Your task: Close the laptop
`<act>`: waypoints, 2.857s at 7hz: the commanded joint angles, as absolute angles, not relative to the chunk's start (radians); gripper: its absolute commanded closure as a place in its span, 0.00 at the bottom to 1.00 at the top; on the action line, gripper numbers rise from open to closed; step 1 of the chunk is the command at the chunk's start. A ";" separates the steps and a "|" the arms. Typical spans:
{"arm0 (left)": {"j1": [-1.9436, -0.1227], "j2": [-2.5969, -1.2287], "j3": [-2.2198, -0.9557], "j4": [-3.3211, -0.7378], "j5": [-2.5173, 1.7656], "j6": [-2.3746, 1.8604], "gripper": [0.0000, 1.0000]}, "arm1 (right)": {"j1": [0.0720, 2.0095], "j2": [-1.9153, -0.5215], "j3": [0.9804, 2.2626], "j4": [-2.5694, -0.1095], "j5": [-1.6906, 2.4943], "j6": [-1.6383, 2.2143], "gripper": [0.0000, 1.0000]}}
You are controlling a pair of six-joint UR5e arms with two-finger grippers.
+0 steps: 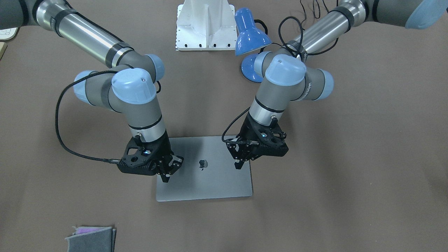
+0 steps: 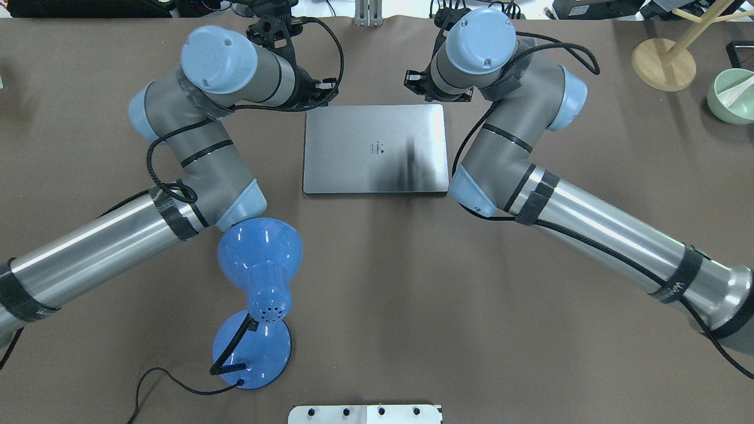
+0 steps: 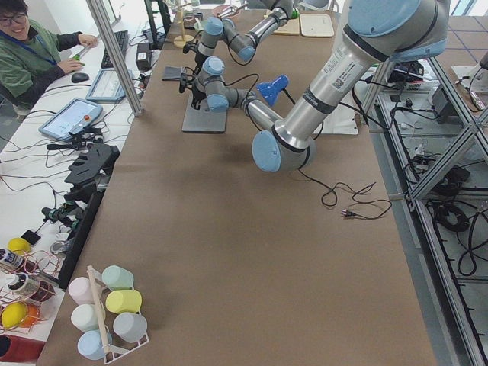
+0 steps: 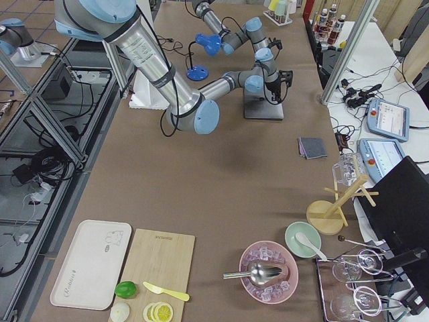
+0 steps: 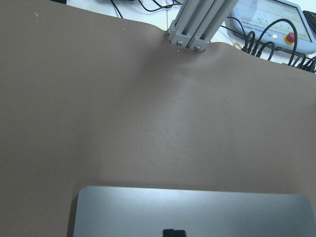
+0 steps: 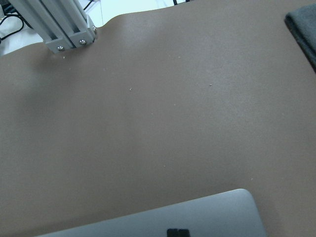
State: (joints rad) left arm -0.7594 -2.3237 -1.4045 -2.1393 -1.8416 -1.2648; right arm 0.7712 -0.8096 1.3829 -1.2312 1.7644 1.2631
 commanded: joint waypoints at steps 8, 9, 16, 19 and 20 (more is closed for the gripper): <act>-1.272 -1.762 -1.961 -1.571 -2.235 -0.365 0.02 | 1.200 -1.473 1.921 -1.442 2.234 0.509 0.00; -1.328 -1.681 -1.956 -1.571 -2.249 -0.247 0.02 | 1.289 -1.573 1.928 -1.443 2.285 0.370 0.00; -1.488 -1.465 -1.783 -1.540 -2.250 0.110 0.02 | 1.548 -1.769 1.924 -1.841 2.126 -0.236 0.00; -1.517 -1.462 -1.773 -1.470 -2.325 0.109 0.02 | 1.546 -1.769 1.916 -1.829 2.190 -0.233 0.00; -1.564 -1.454 -1.770 -1.465 -2.348 0.109 0.02 | 1.546 -1.769 1.917 -1.827 2.198 -0.235 0.00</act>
